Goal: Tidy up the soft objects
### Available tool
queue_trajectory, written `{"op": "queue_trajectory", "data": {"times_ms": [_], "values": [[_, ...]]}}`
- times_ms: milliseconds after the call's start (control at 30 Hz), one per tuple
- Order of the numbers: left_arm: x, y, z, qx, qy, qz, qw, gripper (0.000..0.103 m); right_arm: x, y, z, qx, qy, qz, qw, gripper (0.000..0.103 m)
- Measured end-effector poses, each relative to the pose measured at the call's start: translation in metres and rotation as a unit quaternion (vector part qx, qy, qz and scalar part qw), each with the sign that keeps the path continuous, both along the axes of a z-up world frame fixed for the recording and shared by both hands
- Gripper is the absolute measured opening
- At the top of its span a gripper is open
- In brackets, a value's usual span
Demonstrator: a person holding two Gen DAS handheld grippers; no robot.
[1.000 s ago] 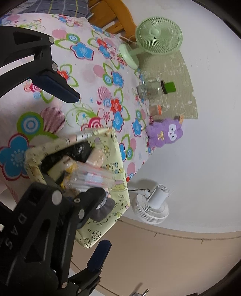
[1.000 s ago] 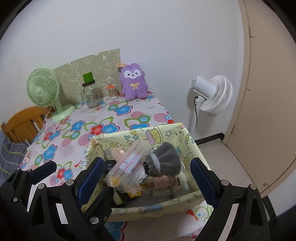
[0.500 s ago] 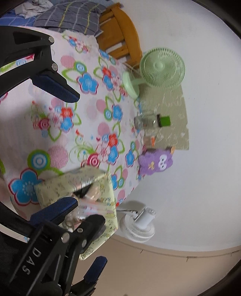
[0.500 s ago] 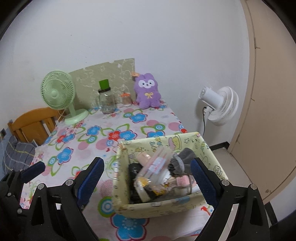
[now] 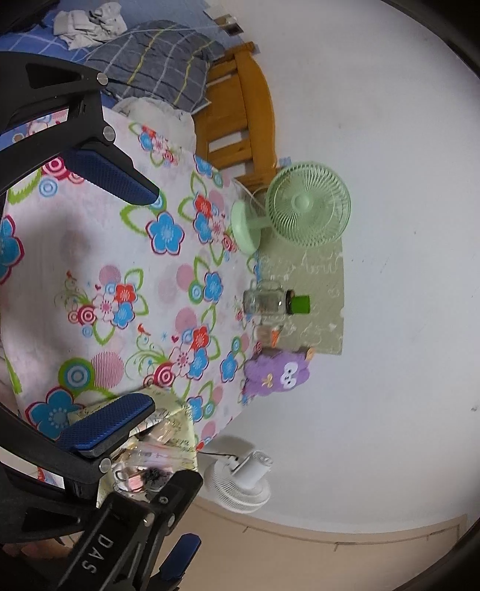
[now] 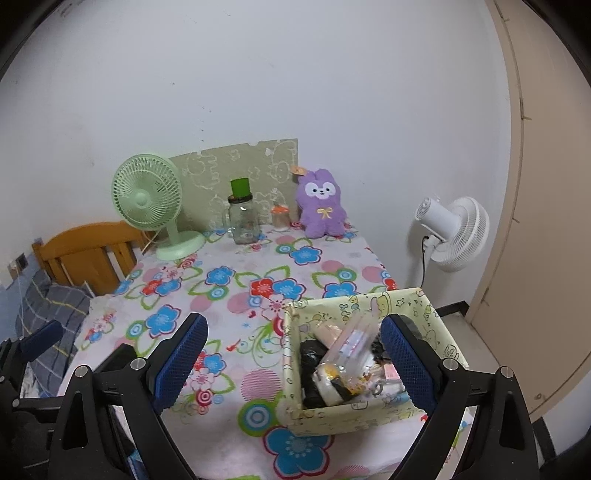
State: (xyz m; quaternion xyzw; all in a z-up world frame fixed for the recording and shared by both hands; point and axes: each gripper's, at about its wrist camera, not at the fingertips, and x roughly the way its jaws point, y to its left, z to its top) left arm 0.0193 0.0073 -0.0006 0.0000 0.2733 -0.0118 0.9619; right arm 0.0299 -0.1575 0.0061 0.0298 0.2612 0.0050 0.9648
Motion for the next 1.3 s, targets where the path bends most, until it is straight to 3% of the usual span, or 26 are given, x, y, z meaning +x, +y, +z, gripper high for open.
{"op": "queue_trajectory", "data": {"times_ms": [400,1300], "values": [[-0.023,0.022,0.018,-0.005,-0.035,0.03,0.9989,0.103,-0.021,0.008,0.017,-0.024,-0.033,0.004,0.999,0.096],[-0.028,0.009,0.015,0.009,-0.041,0.014,0.999,0.103,-0.028,0.001,0.01,-0.018,-0.037,-0.002,0.999,0.096]]}}
